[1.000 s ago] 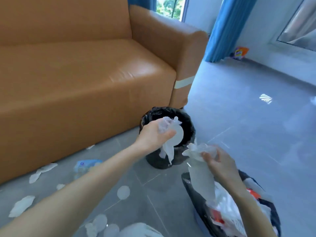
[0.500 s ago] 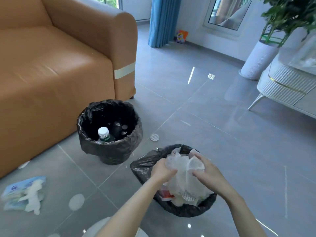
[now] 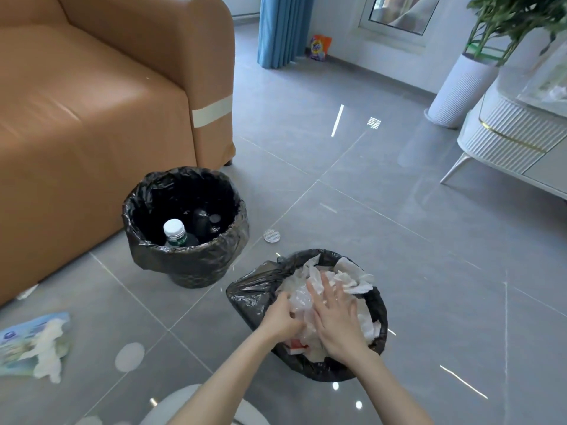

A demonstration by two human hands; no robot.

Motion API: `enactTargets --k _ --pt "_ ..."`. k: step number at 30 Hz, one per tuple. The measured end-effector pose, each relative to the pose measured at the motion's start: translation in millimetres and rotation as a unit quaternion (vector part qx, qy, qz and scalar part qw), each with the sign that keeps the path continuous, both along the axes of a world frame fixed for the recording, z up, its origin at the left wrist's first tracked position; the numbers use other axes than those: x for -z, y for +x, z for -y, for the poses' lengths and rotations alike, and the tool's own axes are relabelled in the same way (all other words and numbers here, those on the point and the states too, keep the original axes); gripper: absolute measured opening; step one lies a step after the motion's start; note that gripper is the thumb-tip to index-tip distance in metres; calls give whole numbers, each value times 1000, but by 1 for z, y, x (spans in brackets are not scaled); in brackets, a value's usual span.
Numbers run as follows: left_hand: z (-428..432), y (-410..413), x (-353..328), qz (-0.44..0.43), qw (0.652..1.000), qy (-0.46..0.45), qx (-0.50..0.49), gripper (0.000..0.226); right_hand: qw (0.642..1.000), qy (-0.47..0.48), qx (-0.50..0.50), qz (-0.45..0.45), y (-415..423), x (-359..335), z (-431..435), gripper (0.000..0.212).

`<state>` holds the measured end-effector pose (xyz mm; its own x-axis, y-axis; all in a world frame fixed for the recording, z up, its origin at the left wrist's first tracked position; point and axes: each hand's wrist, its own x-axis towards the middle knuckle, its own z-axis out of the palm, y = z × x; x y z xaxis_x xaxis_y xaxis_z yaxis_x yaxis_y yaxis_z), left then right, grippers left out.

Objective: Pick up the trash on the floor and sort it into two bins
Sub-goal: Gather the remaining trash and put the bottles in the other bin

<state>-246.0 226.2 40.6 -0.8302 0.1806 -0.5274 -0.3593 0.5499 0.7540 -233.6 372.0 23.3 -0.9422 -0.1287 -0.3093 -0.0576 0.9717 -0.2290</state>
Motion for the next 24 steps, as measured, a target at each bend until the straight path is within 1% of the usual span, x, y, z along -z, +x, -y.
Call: enactTargets --k 1,3,6,11,15,18,22,24 --pt "5 -2 1 -4 1000 -8 10 65 1000 16 3 3 -1 3 1 55" --pt "16 -8 -4 -10 999 -25 26 67 999 18 20 28 -4 10 4 57" --pt "33 -15 -14 -22 999 -36 25 69 997 34 19 62 -9 24 7 62" --pt "59 -18 -23 -49 998 -46 16 59 992 58 2 109 -20 42 13 66" --pt "77 -16 -28 -52 997 -52 7 54 987 92 -4 133 -25 37 19 65" --pt "91 -13 -38 -50 997 -56 10 49 988 115 0 106 -24 17 26 63" --pt "112 -12 -58 -63 994 -88 21 44 995 84 43 33 -22 -27 40 61" --pt "128 -9 -70 -64 992 -105 14 44 996 70 48 -1 -23 -51 53 57"
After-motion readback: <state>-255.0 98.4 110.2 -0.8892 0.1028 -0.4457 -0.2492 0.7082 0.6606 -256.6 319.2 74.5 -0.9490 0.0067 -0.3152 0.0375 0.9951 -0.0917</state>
